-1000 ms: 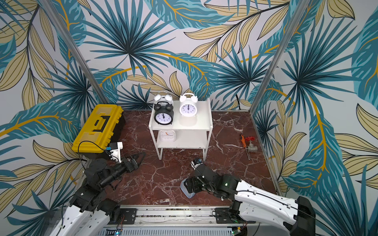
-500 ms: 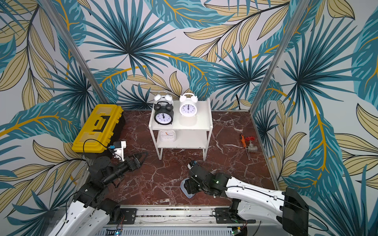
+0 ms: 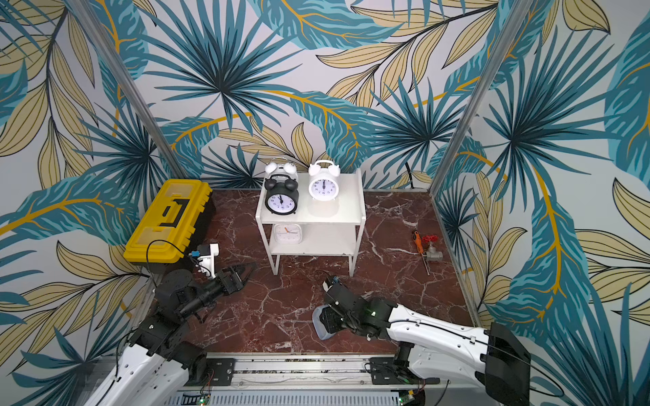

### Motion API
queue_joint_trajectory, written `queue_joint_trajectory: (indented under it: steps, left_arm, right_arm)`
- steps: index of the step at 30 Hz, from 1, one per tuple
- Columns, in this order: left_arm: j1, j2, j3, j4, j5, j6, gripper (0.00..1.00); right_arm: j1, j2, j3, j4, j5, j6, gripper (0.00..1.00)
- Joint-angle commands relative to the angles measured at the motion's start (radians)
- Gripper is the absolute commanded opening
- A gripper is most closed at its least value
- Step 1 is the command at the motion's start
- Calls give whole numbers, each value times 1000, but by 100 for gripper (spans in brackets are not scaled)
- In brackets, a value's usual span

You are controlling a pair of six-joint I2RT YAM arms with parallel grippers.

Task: Place the alarm clocks on the shelf by style
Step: Pick up the alarm from the center of the board.

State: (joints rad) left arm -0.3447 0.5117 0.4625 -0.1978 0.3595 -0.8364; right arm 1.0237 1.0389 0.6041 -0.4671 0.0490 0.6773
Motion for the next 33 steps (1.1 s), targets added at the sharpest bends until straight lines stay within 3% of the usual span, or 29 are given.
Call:
queue_joint_trajectory:
  steps: [1, 6, 15, 22, 28, 33]
  left_arm:
    - [7, 1, -21, 22, 1, 2, 95]
    - [6, 1, -25, 13, 3, 0, 95]
    - [6, 47, -40, 57, 102, -7, 95]
    - [-16, 159, -85, 307, 307, -112, 95]
    - [-116, 249, -87, 411, 330, -108, 98]
    - [-123, 285, -99, 553, 389, -156, 100]
  right_arm:
    - [4, -52, -12, 0, 45, 2, 21]
    - [3, -164, -29, 117, 35, 11, 20]
    - [-46, -296, -126, 526, -63, 43, 20]
    - [-203, -215, -150, 741, -315, 126, 19]
    - [-271, -123, -142, 880, -446, 170, 19]
    - [-313, -69, -159, 1050, -594, 243, 20]
